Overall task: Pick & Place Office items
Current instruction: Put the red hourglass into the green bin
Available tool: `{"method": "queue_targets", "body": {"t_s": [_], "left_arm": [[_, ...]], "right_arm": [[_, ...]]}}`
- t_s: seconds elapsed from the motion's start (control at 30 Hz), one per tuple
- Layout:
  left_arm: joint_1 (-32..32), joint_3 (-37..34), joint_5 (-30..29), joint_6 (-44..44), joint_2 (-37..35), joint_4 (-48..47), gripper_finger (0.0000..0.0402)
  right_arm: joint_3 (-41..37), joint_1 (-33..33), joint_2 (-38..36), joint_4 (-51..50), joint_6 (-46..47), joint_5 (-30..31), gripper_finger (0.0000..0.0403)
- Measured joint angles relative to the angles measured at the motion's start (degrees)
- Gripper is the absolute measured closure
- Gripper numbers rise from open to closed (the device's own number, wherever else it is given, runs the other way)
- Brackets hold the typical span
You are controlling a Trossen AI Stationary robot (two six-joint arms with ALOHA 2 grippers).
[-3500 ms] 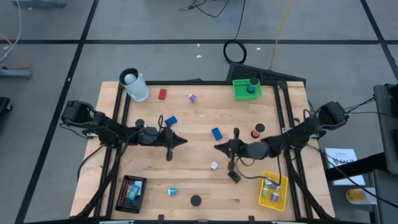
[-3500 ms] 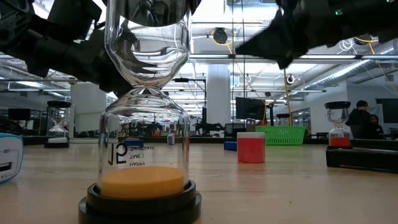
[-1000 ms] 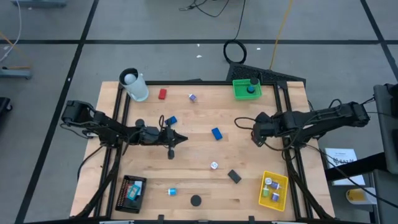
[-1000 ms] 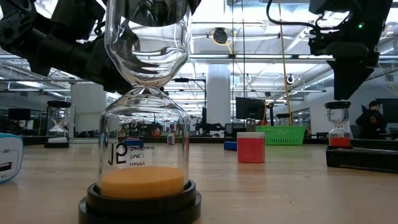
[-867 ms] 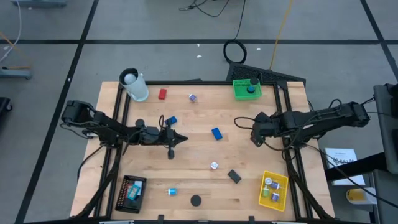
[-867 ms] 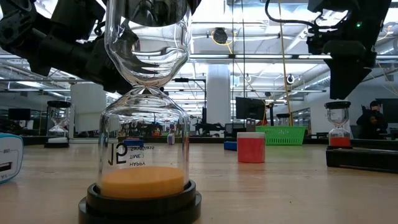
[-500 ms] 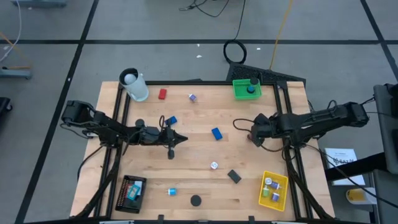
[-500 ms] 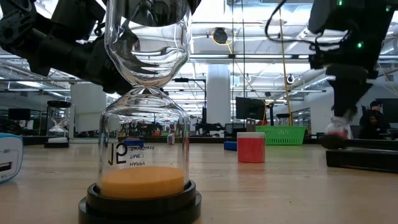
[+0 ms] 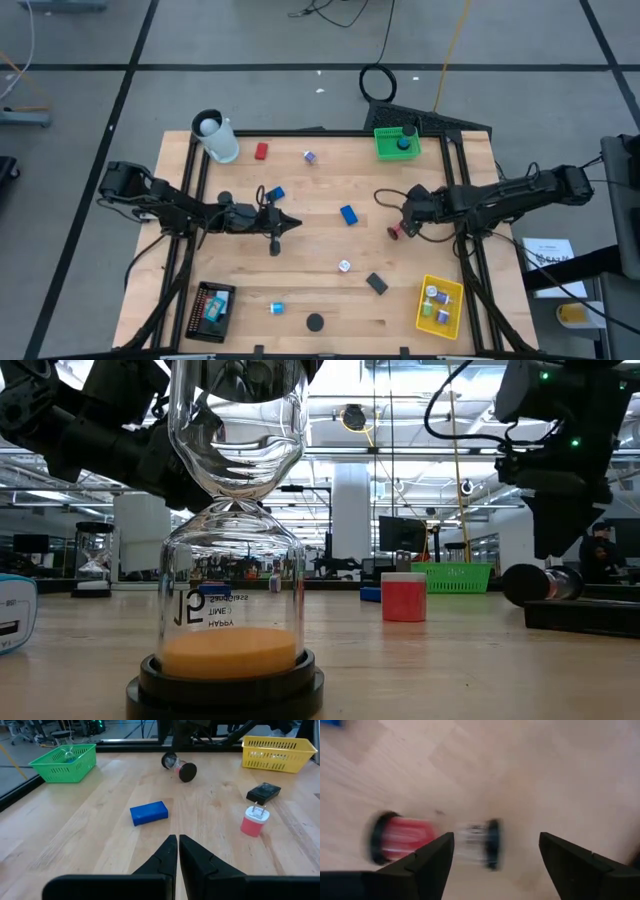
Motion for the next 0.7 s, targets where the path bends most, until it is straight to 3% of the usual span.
{"method": "queue_targets", "body": {"t_s": [0.4,0.7], "left_arm": [[0.0,0.0,0.0,-0.5,0.0,-0.3,0.0376],[0.0,0.0,0.0,-0.8,0.0,-0.3,0.0376]], "right_arm": [[-0.2,4.3,0.8,-1.6,22.8,-2.6,0.0097],[-7.5,6.6,2.1,12.8,31.1,-2.7,0.0096]]}}
